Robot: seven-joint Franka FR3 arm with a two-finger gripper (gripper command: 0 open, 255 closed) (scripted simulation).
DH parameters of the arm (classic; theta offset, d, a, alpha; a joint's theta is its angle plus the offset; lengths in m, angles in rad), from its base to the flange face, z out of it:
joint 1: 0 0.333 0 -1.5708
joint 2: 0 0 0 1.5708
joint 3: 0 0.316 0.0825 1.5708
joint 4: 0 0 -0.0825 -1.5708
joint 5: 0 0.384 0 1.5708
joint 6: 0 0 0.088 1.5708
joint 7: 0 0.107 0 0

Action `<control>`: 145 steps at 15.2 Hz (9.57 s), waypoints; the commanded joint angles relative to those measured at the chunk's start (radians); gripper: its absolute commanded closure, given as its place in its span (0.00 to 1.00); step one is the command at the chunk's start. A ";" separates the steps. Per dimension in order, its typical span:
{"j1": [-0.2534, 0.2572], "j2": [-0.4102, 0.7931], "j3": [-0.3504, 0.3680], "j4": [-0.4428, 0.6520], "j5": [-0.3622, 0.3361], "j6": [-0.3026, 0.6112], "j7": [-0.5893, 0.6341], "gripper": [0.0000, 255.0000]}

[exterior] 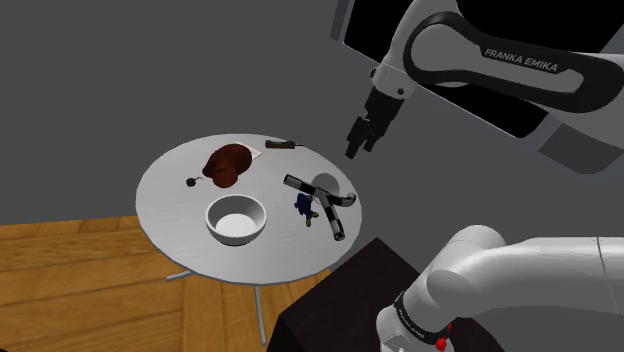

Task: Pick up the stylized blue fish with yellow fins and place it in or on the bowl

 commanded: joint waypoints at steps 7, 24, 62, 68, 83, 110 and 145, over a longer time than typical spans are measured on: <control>-0.026 0.098 -0.027 -0.113 -0.012 0.213 -0.019 0.00; -0.065 0.648 -0.123 -0.159 0.047 0.814 -0.120 0.00; -0.181 1.278 -0.046 0.118 0.319 1.158 -0.343 1.00; -0.153 1.194 -0.081 0.093 0.288 1.099 -0.312 1.00; -0.102 0.999 -0.153 0.063 0.185 0.936 -0.221 1.00; 0.190 0.986 -0.028 0.218 0.031 0.814 0.332 1.00; 0.270 1.222 0.008 0.331 0.013 0.943 0.455 0.00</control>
